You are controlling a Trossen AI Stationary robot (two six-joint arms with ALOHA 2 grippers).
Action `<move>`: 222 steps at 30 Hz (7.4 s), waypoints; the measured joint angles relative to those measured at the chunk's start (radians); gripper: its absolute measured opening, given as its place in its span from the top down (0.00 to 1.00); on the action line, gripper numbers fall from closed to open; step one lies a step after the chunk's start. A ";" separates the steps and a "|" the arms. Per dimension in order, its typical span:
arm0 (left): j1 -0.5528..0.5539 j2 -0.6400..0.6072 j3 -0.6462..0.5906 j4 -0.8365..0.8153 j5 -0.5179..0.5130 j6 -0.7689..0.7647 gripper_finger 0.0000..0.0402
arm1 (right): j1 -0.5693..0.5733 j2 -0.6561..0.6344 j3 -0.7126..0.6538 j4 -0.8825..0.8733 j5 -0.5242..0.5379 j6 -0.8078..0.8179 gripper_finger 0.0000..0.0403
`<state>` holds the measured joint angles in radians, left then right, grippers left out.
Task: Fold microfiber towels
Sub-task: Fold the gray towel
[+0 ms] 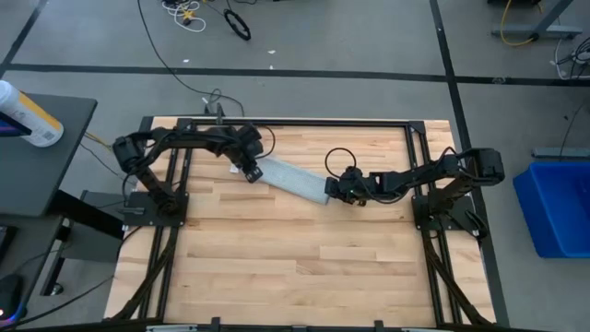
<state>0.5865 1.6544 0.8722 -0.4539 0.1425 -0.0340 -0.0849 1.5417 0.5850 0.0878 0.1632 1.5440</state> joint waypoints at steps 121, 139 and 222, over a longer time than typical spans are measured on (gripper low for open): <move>-0.002 0.130 0.003 0.056 0.097 0.014 1.00 | -0.081 0.092 0.136 0.208 -0.059 -0.209 0.99; -0.002 0.130 0.003 0.056 0.102 0.023 1.00 | -0.108 0.388 0.448 0.333 -0.156 -0.274 0.99; 0.140 -0.615 -0.001 0.061 0.188 -0.296 1.00 | -0.238 0.860 1.202 0.025 -0.377 -0.300 0.99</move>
<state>0.7269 1.0393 0.8715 -0.3924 0.3302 -0.3295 -0.3225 2.4016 1.7866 0.1123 -0.2138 1.2437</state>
